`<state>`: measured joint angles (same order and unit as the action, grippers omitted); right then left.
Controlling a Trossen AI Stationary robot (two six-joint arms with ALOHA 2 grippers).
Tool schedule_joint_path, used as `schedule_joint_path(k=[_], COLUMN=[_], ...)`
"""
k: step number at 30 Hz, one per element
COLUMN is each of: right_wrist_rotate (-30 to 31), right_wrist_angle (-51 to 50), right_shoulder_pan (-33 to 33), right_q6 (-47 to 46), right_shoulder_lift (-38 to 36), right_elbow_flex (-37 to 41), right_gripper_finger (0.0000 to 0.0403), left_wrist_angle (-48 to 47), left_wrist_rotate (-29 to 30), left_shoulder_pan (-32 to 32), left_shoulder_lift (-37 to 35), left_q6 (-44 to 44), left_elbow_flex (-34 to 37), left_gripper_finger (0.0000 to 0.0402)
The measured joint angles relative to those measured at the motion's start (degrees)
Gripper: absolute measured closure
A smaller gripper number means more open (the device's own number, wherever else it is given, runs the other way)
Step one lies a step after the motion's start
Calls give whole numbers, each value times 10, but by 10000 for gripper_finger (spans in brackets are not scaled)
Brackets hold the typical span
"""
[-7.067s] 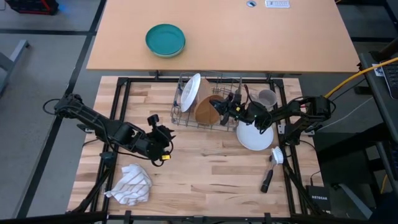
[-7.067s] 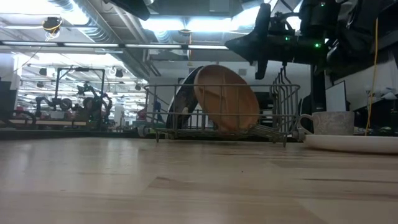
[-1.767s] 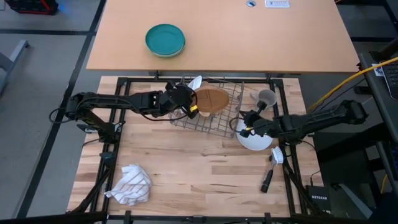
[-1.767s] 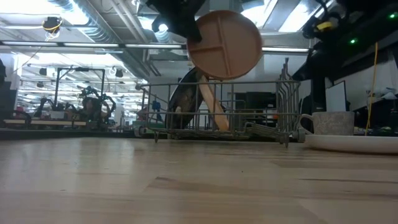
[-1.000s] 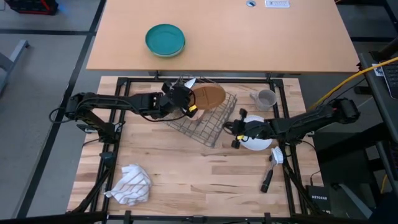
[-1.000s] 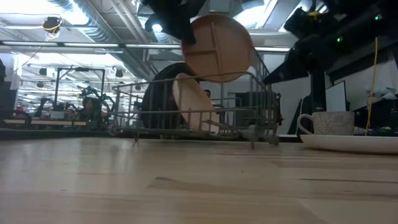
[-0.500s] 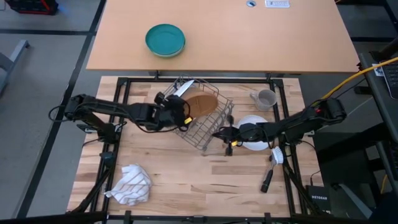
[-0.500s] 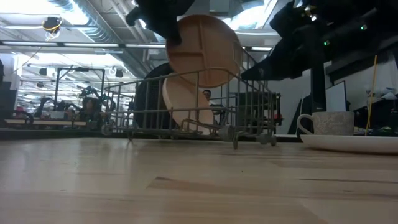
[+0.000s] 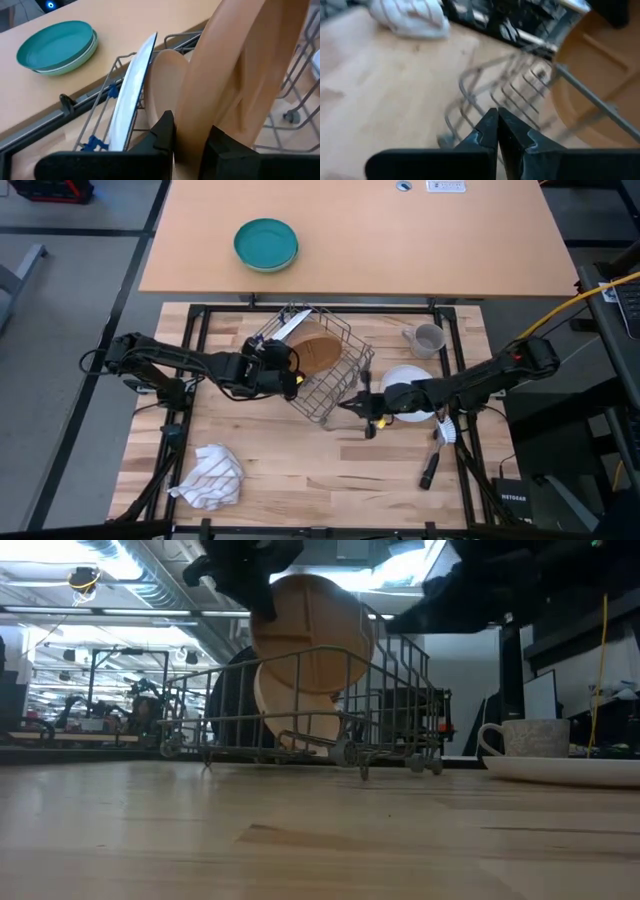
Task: Sort dishes
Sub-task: Put the brown plate in the dish rack
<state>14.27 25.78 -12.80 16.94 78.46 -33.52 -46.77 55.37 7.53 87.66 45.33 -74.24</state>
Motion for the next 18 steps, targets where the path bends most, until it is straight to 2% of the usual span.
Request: schedule_joint_path(k=[4,8,12,14,18], right_wrist_rotate=[93,236,362,385,381], right_wrist_angle=[-105,-231,-326,-354,-367], right_shoulder_pan=[-20,-31,-17,-1,44], right_q6=[1,-18,-63,-76,-77], right_shoulder_lift=[-63,-126,-152,-149,-127], right_elbow_flex=[-8,-9,-9,-8,-8], right_gripper_finger=[388,388,388,388,388], left_wrist_angle=[-1,-8,-7,-7,-7], left_wrist_rotate=[1,1,1,1,1], left_shoulder_pan=[1,0,0,0,0], left_shoulder_lift=[0,0,0,0,0], left_q6=[3,8,8,10,11], left_elbow_flex=[0,0,0,0,0], left_gripper_finger=[365,371,368,365,369])
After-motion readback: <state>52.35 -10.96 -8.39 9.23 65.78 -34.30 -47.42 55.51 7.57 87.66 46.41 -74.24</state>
